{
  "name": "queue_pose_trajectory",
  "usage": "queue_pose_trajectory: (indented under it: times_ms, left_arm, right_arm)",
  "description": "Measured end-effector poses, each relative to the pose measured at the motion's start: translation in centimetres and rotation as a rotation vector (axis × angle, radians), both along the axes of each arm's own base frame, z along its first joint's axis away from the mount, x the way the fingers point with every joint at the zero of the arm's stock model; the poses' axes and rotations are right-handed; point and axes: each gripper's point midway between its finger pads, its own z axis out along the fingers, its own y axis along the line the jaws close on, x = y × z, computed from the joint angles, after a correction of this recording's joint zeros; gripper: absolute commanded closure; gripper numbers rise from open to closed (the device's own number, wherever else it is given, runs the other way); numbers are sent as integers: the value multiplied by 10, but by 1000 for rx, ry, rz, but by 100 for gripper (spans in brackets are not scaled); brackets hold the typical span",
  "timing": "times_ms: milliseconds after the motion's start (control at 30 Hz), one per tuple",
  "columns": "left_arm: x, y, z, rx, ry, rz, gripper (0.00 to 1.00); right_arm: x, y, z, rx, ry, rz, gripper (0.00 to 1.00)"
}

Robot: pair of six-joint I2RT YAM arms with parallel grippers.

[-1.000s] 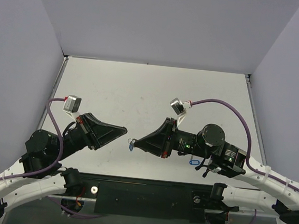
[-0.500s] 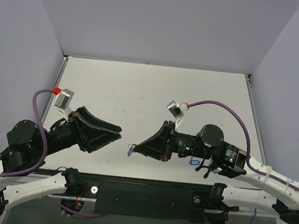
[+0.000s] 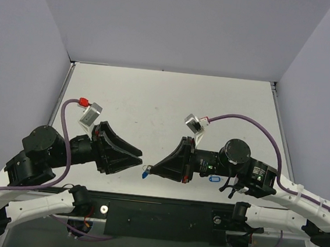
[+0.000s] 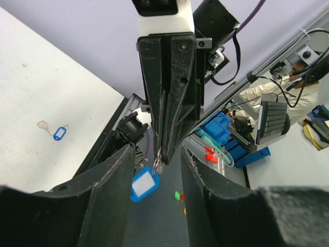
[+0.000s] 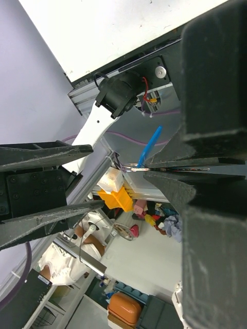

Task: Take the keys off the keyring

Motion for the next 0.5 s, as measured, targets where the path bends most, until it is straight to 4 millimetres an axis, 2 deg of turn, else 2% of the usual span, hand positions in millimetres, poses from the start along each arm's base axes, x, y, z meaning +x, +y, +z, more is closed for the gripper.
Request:
queue_pose_trajectory:
  times_ms: [200,500]
  left_arm:
    - [-13,5,3,-53,-30,-54,50]
    - [-19,-8,3,-59,-31,-125,50]
  right_arm:
    - [-3,-8,8,25,-17,1,100]
    - [-3,-9,9,28,-24,1,100]
